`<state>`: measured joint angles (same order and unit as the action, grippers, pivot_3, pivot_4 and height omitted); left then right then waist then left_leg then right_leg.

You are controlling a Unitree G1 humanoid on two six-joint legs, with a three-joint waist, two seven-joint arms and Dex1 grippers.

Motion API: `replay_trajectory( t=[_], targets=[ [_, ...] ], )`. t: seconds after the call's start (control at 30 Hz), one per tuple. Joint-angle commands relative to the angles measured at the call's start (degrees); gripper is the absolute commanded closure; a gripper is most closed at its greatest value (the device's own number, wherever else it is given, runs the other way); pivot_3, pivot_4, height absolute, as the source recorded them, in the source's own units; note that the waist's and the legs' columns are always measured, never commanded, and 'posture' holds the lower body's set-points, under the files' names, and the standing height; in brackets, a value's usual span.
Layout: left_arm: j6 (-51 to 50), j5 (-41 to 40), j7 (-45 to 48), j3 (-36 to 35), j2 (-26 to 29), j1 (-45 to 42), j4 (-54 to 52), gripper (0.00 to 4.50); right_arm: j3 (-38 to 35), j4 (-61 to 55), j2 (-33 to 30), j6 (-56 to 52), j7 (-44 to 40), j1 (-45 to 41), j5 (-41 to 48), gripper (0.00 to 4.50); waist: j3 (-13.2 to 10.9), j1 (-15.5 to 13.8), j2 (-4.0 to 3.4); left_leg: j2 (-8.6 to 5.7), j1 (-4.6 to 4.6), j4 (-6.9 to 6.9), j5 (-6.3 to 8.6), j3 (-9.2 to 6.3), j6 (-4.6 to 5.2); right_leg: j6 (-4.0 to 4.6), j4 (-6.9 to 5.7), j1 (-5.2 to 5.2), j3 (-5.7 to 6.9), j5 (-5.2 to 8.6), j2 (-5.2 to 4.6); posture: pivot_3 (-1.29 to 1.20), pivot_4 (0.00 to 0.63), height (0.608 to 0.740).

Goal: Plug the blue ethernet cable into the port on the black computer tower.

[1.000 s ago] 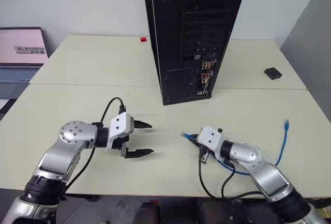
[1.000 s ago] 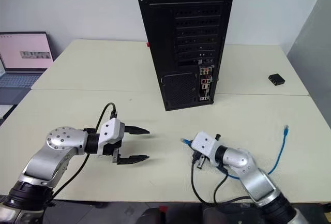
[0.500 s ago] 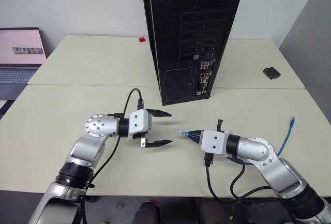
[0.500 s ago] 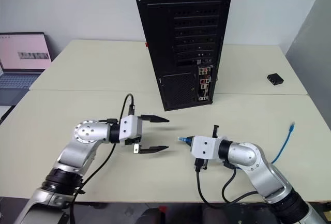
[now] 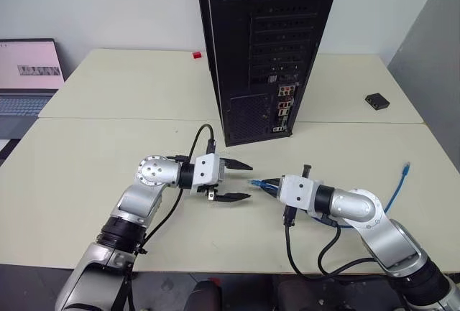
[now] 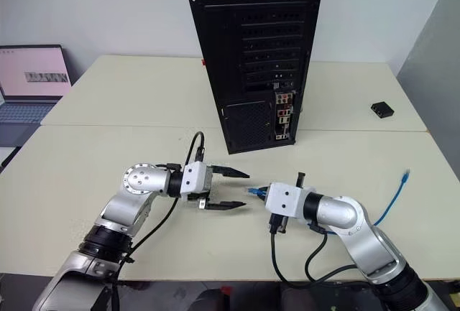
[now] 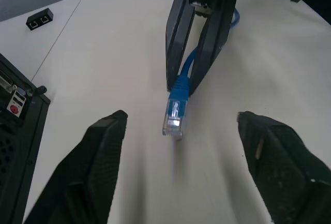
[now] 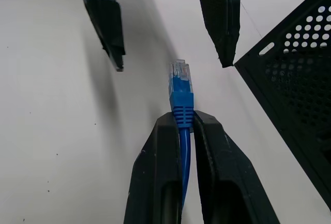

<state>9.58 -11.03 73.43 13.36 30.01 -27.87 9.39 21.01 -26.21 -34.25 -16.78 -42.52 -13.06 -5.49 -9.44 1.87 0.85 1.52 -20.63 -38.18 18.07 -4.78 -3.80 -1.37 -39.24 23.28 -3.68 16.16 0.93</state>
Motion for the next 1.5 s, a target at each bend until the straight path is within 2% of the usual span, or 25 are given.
replay_trajectory(
  t=[0.03,0.17,0.3,0.43,0.57,0.7,0.87,0.97,1.0,1.23,1.5],
  targets=[
    [1.2,-0.5,1.0,0.2,-0.1,-1.2,0.3,2.04,-1.6,-2.9,0.2,0.0,-0.3,-0.6,0.7,4.41,0.0,0.0,0.00,0.00,0.00,0.00,0.00,-0.01,0.00,0.00,0.00,0.00,0.00,0.00,0.00,0.00,0.150,0.740],
    [2.4,0.0,1.9,0.7,-0.4,-1.4,1.0,2.93,-1.5,-2.8,0.7,-0.1,-0.3,-1.1,0.8,4.42,0.0,0.0,0.00,0.00,0.00,0.00,0.00,-0.01,0.00,0.00,-0.01,0.00,0.00,0.00,0.00,0.00,0.150,0.740],
    [3.5,0.5,2.0,1.1,-0.8,-1.9,2.0,3.56,-1.5,-3.1,0.9,-0.4,-0.6,-1.2,0.8,4.42,0.0,0.0,0.00,0.00,0.00,0.00,0.00,-0.01,0.00,0.00,-0.01,0.00,0.01,0.00,0.00,0.00,0.150,0.740],
    [5.5,1.4,2.1,1.7,-1.2,-2.7,3.5,4.49,-1.7,-3.5,1.2,-0.7,-0.8,-1.4,0.8,4.42,0.0,0.0,0.00,0.00,0.00,0.00,0.00,-0.01,0.00,0.00,-0.01,0.00,0.01,0.00,0.00,0.00,0.150,0.740],
    [6.5,1.8,2.0,1.8,-1.5,-3.1,4.8,4.50,-1.7,-3.8,1.4,-1.0,-0.9,-1.4,0.7,4.42,0.0,0.0,0.00,0.00,0.00,0.00,0.00,-0.01,0.00,0.00,-0.01,0.00,0.01,0.00,0.00,0.00,0.150,0.740],
    [3.3,-0.8,1.6,-0.4,-1.2,-3.2,5.0,4.50,-2.0,-4.0,1.1,-0.9,-0.7,-1.1,0.5,4.42,0.0,0.0,0.00,0.00,0.00,0.00,0.00,-0.02,0.00,0.00,-0.01,0.00,0.01,0.00,0.00,0.00,0.150,0.740],
    [-0.4,-3.1,1.8,-1.8,-0.2,-3.3,3.2,3.49,-2.1,-4.0,0.9,-0.9,-0.7,-1.0,0.4,4.43,0.0,0.0,0.00,0.00,0.00,0.00,0.00,-0.01,0.00,0.00,-0.02,0.00,0.01,0.00,0.01,0.00,0.150,0.740],
    [0.1,-2.5,3.8,-1.3,1.6,-2.5,2.9,2.87,-2.3,-3.9,0.8,-0.8,-0.7,-0.8,0.3,4.43,0.0,0.0,0.00,0.00,0.00,0.00,0.00,-0.03,0.00,0.00,-0.02,0.00,0.02,0.00,0.00,0.00,0.150,0.740],
    [1.4,-1.7,3.7,-1.1,1.8,-2.4,3.5,2.79,-2.3,-3.8,0.8,-0.7,-0.8,-0.9,0.4,4.43,0.0,0.0,0.00,0.00,0.00,0.00,0.00,-0.02,0.00,0.00,-0.02,0.00,0.01,0.00,0.00,0.00,0.150,0.740],
    [5.1,0.9,1.8,0.5,-0.7,-3.5,4.9,2.78,-2.1,-3.7,1.0,-0.6,-0.9,-1.1,0.4,4.43,0.0,0.0,0.00,-0.01,0.00,-0.01,0.00,-0.02,0.00,0.00,-0.02,0.00,0.02,0.00,0.00,0.00,0.150,0.740],
    [3.7,1.4,0.6,1.0,-3.1,-4.8,5.4,2.78,-2.0,-3.7,1.2,-0.9,-1.0,-1.3,0.5,4.43,0.0,0.0,0.00,-0.01,0.00,-0.02,0.00,-0.03,0.00,0.00,-0.06,0.00,0.02,0.00,0.00,0.00,0.150,0.740]
  ],
)
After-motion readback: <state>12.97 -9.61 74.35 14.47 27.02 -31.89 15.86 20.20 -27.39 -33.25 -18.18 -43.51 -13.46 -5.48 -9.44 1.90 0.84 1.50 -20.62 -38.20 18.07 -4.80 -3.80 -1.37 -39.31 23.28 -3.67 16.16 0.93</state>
